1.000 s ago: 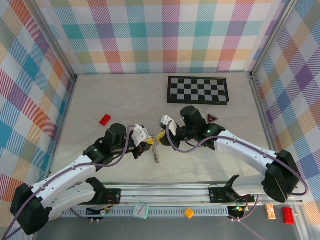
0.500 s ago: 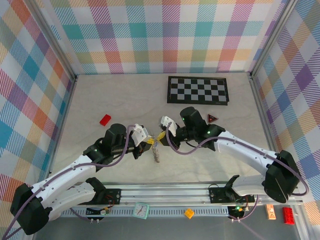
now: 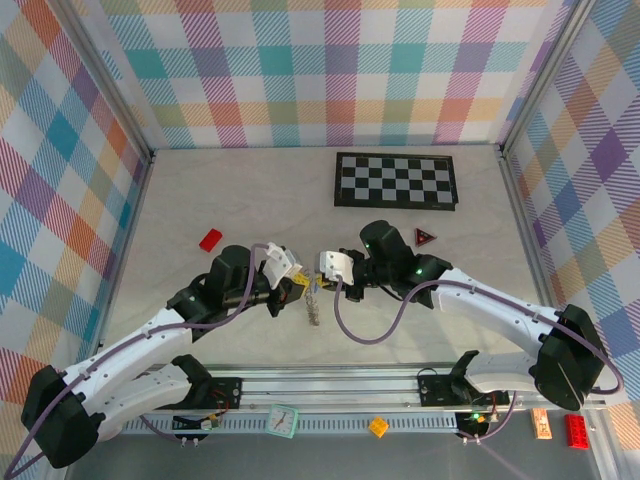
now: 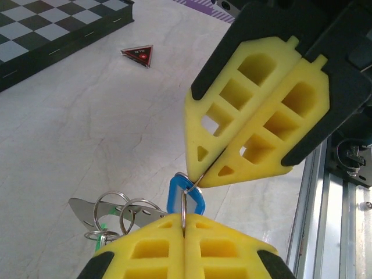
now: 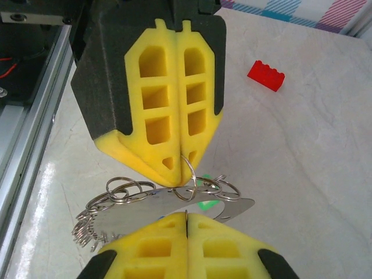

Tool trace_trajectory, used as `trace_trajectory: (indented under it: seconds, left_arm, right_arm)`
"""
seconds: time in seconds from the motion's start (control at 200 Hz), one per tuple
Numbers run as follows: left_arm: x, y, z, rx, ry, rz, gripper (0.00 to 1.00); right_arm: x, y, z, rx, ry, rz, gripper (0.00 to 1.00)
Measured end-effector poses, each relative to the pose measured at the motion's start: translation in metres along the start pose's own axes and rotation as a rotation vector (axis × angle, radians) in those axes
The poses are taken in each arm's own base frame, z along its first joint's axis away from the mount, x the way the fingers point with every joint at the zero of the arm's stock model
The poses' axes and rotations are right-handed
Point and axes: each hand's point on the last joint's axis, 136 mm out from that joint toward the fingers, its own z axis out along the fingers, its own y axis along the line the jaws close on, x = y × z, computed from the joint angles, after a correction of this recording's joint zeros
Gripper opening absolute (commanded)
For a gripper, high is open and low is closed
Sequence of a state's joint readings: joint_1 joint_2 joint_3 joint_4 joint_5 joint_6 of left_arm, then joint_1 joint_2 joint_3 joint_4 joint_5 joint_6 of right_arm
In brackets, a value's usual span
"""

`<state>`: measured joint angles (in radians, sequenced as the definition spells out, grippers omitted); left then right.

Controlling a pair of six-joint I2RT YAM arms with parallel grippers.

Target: Put the keys on the keyring

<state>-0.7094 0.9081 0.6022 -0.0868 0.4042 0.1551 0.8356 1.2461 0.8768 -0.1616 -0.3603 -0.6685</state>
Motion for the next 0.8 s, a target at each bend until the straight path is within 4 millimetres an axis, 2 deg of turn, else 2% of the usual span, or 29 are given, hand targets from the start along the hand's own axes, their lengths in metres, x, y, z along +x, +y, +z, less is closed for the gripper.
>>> trace_trajectory:
  seconds: [0.325,0.8]
  left_arm:
    - [0.005,0.0,0.003,0.007,0.025,-0.05,0.0]
    - [0.004,0.0,0.003,0.007,0.025,-0.065,0.0]
  right_arm:
    - [-0.009,-0.003,-0.006,0.035,-0.03,-0.053,0.0]
    - [-0.015,0.001,-0.002,0.026,-0.047,-0.085,0.0]
